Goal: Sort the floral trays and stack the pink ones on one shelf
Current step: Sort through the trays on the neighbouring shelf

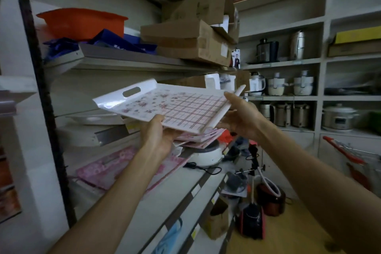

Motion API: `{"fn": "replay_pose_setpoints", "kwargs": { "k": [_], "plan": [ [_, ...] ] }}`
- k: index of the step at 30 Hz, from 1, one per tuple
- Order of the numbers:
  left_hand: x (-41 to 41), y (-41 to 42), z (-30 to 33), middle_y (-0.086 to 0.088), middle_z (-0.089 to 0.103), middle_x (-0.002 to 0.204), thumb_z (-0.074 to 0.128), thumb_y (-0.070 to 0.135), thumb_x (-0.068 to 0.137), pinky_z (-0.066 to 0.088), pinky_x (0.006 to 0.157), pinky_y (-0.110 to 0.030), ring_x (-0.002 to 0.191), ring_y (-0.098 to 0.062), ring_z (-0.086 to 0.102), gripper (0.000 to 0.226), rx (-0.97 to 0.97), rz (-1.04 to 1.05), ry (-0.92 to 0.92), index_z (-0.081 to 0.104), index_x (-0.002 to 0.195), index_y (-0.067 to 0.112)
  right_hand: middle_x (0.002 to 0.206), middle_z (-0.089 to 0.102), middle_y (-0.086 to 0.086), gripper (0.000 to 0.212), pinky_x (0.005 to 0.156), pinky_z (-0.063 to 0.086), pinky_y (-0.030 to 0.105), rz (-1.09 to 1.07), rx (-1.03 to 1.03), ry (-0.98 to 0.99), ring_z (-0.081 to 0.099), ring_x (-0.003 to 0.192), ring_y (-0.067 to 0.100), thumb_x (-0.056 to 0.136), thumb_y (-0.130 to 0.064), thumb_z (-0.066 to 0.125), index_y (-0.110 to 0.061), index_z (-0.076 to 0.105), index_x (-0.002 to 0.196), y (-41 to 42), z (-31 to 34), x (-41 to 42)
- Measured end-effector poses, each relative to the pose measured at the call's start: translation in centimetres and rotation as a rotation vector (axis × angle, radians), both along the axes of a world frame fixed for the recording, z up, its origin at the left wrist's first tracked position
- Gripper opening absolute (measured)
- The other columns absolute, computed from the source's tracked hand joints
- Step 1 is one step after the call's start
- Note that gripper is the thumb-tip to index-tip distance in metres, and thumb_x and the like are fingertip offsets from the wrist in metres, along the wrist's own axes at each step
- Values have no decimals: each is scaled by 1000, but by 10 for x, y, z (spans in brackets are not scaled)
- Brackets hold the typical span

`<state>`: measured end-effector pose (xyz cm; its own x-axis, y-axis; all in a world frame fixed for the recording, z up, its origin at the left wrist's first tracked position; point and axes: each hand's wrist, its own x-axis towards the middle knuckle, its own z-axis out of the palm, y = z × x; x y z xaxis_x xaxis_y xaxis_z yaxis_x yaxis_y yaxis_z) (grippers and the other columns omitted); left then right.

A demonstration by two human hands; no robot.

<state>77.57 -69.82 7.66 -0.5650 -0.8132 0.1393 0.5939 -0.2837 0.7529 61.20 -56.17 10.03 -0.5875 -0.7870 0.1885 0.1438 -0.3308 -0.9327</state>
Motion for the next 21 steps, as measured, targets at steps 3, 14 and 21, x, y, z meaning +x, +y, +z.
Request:
{"fn": "replay_pose_setpoints", "kwargs": {
  "k": [3,14,21],
  "plan": [
    [10,28,-9,-12,74,91,40,-2,95,60,59,-42,73,-24,74,24,0,26,-39,58,103,11,111,69,26,43,80,61,48,-143,115,98,71,99,38,95,-39,56,-2,59,116,39,-4,-22],
    [71,113,-74,-11,71,111,48,12,99,56,78,-41,100,-28,68,24,-70,53,-207,63,117,16,104,67,5,42,87,55,45,-441,415,753,64,95,25,90,-52,59,-15,62,111,109,-27,-30],
    [117,153,-126,1,69,118,55,29,97,50,98,-43,110,-23,65,29,-213,298,-412,62,124,24,120,62,7,71,80,56,40,-367,398,789,64,98,23,86,-65,50,-11,45,133,98,-66,13]
  ]
}}
